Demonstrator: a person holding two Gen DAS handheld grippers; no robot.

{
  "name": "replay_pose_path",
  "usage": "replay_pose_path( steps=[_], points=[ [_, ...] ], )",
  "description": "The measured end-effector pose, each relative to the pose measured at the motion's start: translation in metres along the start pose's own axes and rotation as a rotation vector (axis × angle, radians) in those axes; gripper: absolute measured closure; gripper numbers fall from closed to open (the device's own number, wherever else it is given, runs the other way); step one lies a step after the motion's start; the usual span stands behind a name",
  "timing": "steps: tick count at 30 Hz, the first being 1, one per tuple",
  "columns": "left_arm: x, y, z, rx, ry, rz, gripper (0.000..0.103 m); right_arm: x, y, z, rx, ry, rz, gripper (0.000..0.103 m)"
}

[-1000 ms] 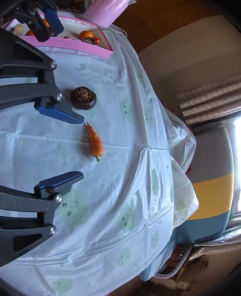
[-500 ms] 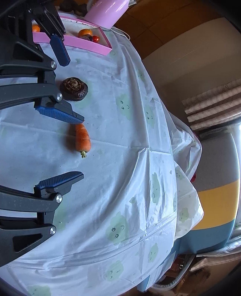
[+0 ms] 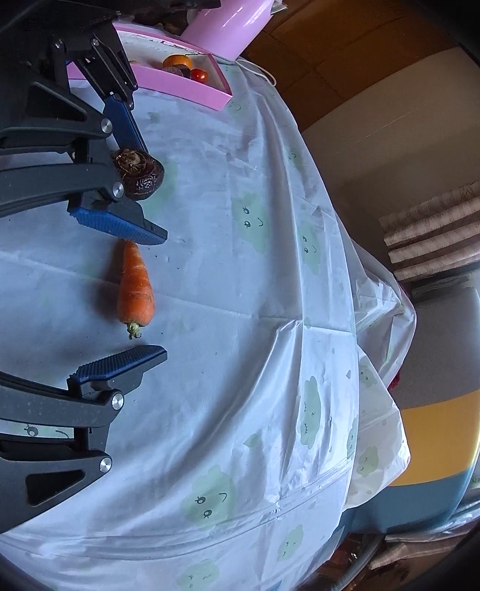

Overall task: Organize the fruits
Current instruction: 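Grasp the dark round fruit with the left gripper while the right grasps the orange carrot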

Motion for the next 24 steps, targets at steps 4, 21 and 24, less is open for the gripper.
replay_pose_path(
  steps=[4,21,24],
  points=[
    [-0.007,0.007,-0.001,-0.011,0.008,-0.007,0.062,-0.004,0.006,-0.001,-0.009,0.022,-0.004,0.065],
    [-0.028,0.029,-0.003,-0.004,0.022,-0.018,0.062,-0.035,0.022,-0.022,0.001,0.202,-0.053,0.075],
    [-0.028,0.036,-0.002,-0.005,0.019,-0.006,0.062,-0.037,0.024,-0.025,-0.028,0.230,-0.051,0.079]
  ],
)
Point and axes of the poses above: each gripper's, at about its wrist camera, not at the fingertips, and y roughly against the way its jaws point, z to its right, x to its top, the point moved 6 cm from there along -y, roughly the way its jaws point, and after that the axes turned 13 degrees about -x, right-handed, at the moved point
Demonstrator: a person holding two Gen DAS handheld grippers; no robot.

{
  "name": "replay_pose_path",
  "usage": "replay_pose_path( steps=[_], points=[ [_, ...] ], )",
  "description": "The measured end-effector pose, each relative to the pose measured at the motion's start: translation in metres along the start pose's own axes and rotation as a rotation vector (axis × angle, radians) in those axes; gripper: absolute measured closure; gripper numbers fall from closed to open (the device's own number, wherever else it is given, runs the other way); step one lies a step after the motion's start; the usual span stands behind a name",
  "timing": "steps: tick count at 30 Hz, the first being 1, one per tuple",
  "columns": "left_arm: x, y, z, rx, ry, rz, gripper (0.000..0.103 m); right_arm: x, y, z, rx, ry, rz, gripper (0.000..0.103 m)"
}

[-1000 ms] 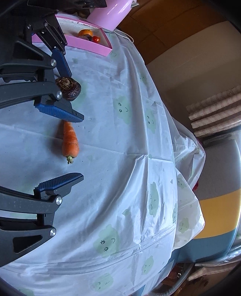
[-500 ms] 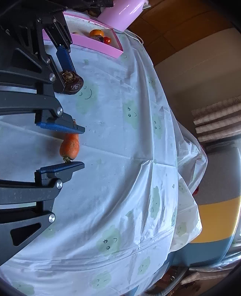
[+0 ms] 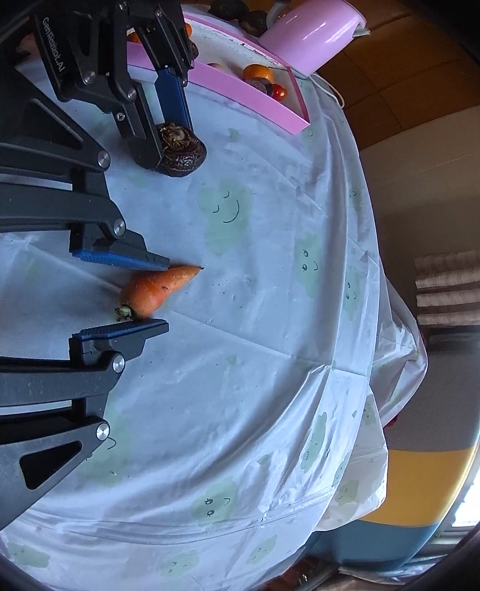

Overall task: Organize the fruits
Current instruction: 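Grasp the dark round fruit with the left gripper while the right grasps the orange carrot, then lower the dark fruit into the tray and open the left gripper while the right releases the carrot there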

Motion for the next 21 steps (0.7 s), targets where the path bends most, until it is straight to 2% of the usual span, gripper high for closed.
replay_pose_path(
  steps=[9,21],
  points=[
    [-0.002,0.029,0.006,0.005,-0.029,0.048,0.062,-0.015,0.011,-0.001,-0.036,-0.046,-0.013,0.080],
    [-0.014,0.073,0.002,0.033,-0.035,0.112,0.062,-0.037,0.029,-0.022,-0.019,-0.081,-0.012,0.080]
  ],
)
Point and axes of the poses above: each gripper's, at about its wrist camera, not at the fingertips, and y roughly against the way its jaws point, z to its right, x to its top, the point moved 6 cm from there along -y, roughly the way its jaws point, and after that the axes turned 13 degrees about -x, right-handed, at the moved point
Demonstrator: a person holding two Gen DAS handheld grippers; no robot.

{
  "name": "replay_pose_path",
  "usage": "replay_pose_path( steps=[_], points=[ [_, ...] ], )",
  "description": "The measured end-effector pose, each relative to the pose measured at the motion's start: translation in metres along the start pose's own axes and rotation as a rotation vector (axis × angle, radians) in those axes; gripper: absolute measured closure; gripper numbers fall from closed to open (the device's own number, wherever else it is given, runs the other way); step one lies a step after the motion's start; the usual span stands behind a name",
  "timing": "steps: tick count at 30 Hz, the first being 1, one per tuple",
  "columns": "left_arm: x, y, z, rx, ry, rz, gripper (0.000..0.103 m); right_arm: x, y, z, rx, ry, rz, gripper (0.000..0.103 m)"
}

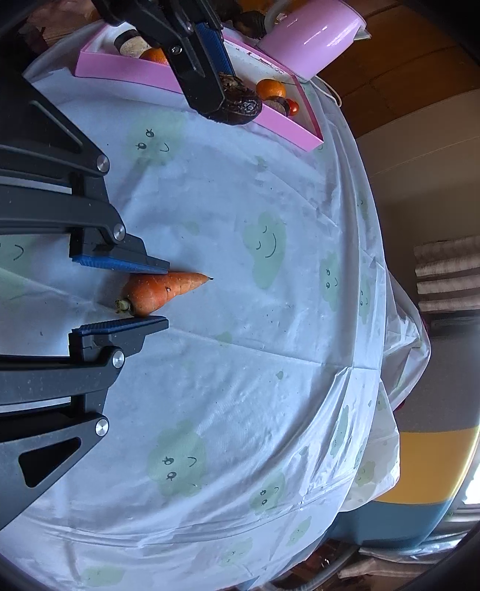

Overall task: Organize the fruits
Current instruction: 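Lower the dark fruit into the tray and open the left gripper while the right releases the carrot there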

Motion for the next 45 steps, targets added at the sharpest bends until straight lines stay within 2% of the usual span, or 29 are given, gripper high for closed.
replay_pose_path(
  steps=[8,16,27,37,45],
  points=[
    [-0.004,0.028,-0.010,0.024,0.004,0.047,0.062,-0.002,0.014,-0.026,0.030,0.016,0.022,0.080],
    [-0.009,0.056,-0.037,0.064,0.048,0.093,0.062,0.008,0.030,-0.060,0.068,0.053,0.061,0.080],
    [-0.017,0.091,-0.089,0.120,0.146,0.150,0.062,0.017,0.050,-0.111,0.110,0.132,0.105,0.080],
    [-0.024,0.105,-0.152,0.233,0.263,0.152,0.061,0.006,0.060,-0.129,0.133,0.159,0.105,0.080],
    [-0.036,0.116,-0.154,0.252,0.293,0.175,0.060,0.002,0.071,-0.147,0.164,0.187,0.119,0.080]
  ],
)
Point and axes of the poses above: each gripper's, at about its wrist camera, not at the fingertips, and y roughly against the way its jaws point, z to its right, x to its top, the point moved 6 cm from there along -y, roughly the way its jaws point, and after that the axes turned 13 degrees about -x, right-handed, at the moved point
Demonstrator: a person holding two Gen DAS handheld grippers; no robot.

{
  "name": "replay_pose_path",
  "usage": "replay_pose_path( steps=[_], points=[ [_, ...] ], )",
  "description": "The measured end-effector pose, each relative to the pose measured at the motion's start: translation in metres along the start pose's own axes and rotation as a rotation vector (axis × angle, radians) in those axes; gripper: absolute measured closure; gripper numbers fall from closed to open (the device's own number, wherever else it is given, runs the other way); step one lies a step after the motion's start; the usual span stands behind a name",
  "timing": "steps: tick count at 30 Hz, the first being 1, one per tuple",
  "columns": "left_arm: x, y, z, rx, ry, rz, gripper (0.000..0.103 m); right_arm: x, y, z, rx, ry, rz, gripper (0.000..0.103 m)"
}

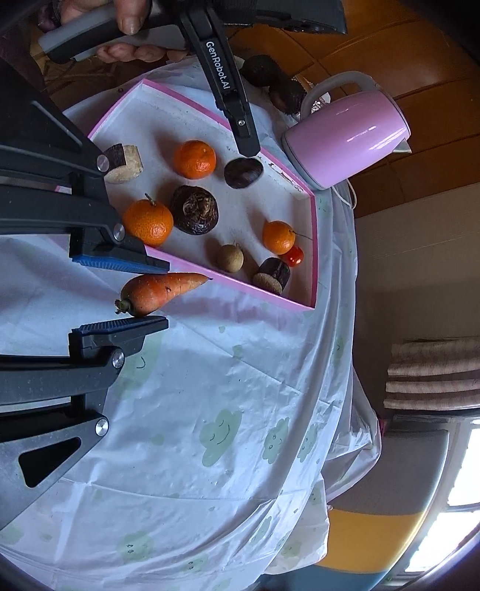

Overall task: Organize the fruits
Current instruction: 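Lower the dark fruit into the tray and open the left gripper while the right releases the carrot there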

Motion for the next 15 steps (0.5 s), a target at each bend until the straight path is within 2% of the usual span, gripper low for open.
replay_pose_path(
  steps=[15],
  points=[
    [-0.009,0.024,-0.003,0.007,0.008,0.030,0.053,0.004,0.010,-0.050,0.090,0.077,0.015,0.080]
  ],
)
Point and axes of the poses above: each gripper's, at about its wrist camera, not at the fingertips, and y roughly against the way its jaws point, z to its right, x to its top, the point moved 6 cm from there along -y, roughly the way its jaws point, and after that the axes turned 13 degrees about -x, right-handed, at the moved point
